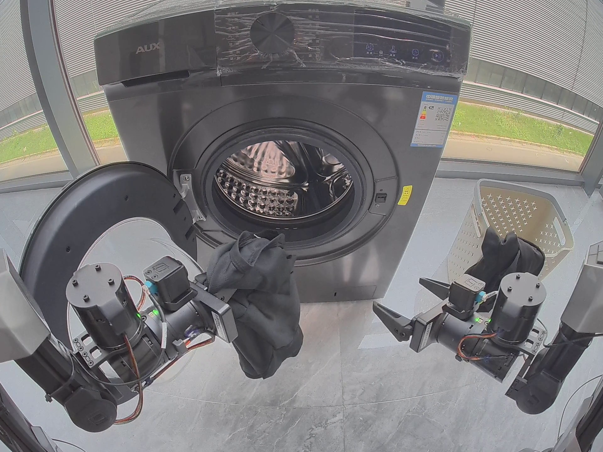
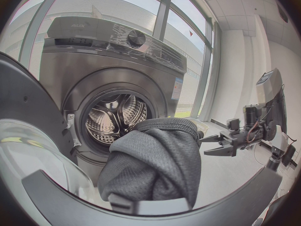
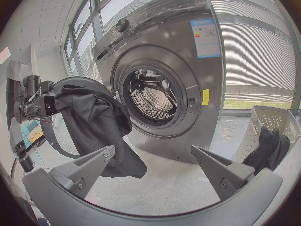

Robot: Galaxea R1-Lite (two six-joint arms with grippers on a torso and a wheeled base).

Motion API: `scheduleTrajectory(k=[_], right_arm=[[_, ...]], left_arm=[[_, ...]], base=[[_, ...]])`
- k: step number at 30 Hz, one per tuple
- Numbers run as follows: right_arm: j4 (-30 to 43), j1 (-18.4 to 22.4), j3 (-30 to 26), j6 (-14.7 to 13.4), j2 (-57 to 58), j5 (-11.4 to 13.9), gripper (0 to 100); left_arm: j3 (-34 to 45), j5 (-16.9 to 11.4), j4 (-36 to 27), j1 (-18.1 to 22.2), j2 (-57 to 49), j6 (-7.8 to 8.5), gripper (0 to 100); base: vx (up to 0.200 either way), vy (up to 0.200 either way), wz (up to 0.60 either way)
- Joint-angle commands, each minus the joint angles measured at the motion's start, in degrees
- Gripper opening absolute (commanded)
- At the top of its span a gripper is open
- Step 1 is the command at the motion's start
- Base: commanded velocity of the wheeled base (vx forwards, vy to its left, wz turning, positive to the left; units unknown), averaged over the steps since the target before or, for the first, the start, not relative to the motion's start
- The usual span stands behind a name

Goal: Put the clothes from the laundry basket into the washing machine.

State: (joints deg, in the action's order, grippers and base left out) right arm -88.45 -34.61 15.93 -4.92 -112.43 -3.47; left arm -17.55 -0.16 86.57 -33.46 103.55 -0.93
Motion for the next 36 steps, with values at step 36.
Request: scheduleTrajectory(k=[36], right_arm=[[-0.1, 0.1, -1.7, -0.3, 2.5, 0.1, 100]], left_arm=[[2.1, 3.1, 0.0, -0.8, 3.9, 0.05, 0]], base=[[0.056, 0.0, 0.0]])
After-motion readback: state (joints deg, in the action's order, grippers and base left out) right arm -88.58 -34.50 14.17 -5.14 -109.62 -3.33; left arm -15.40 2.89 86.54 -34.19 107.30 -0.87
